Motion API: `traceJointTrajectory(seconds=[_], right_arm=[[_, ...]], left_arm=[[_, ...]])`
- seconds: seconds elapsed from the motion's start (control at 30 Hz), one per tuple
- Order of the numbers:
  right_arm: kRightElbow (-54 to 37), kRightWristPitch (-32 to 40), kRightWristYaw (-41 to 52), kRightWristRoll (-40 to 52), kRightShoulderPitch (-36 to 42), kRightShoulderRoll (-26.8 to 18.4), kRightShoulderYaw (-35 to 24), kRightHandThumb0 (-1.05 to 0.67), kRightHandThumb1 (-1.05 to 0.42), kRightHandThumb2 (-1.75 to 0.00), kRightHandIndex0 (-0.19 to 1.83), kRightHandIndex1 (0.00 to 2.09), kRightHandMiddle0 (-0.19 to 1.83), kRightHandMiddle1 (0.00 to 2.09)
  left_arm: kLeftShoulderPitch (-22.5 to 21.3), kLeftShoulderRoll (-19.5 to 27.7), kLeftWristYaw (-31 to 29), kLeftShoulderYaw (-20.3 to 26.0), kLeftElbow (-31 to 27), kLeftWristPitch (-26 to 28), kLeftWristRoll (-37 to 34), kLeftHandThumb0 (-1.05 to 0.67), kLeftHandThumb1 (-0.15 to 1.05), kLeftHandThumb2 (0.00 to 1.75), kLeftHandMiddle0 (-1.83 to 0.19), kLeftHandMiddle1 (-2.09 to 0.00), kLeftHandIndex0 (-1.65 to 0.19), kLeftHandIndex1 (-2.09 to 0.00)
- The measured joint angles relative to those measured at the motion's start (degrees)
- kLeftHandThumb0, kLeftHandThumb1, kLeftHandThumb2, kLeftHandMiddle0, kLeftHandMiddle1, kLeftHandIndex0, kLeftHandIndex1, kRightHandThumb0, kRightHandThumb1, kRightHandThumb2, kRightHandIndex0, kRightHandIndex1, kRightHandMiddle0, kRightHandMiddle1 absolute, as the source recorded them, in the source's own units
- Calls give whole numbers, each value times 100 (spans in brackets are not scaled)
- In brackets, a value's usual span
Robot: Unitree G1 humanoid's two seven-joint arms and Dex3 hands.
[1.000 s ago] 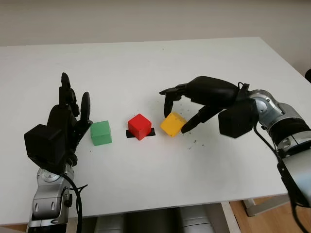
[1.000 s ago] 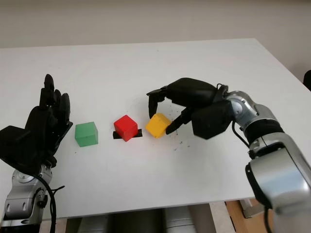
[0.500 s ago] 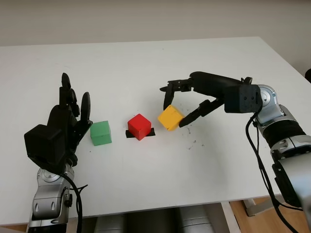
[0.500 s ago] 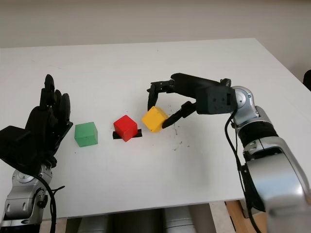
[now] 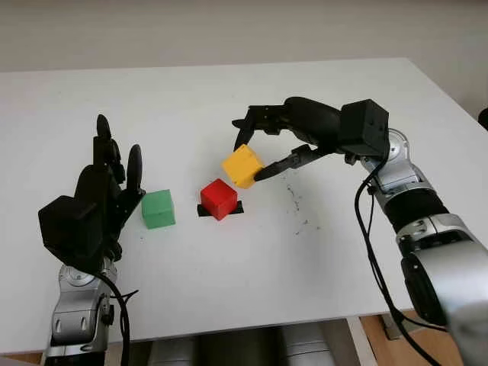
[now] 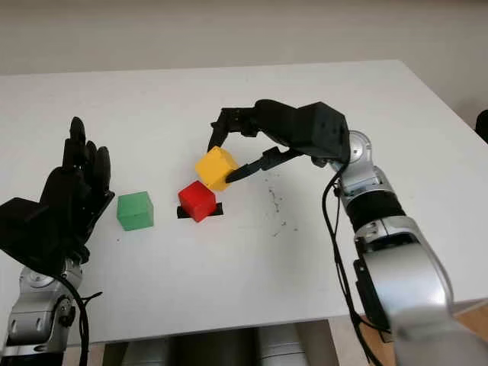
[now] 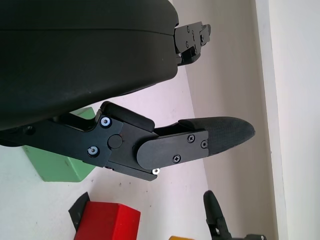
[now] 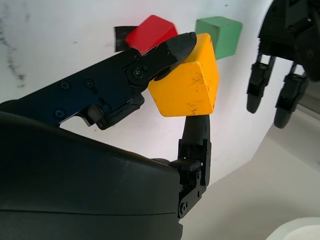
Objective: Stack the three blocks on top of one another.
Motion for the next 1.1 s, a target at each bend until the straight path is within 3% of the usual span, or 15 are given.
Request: traceJointTrajectory(seconds=[0.47, 1.1], right_arm=[[35, 960, -205, 156, 107, 754, -122, -52, -90, -5, 26, 5, 46, 152], [314, 1192, -478, 33, 101, 900, -119, -52, -90, -5, 25, 5, 43, 157]], left_arm=[[4, -20, 13, 1, -4, 1, -15, -73, 105, 59, 19, 0, 19, 0], [39, -30, 57, 2, -66, 37, -1, -74, 105, 59, 19, 0, 19, 0]])
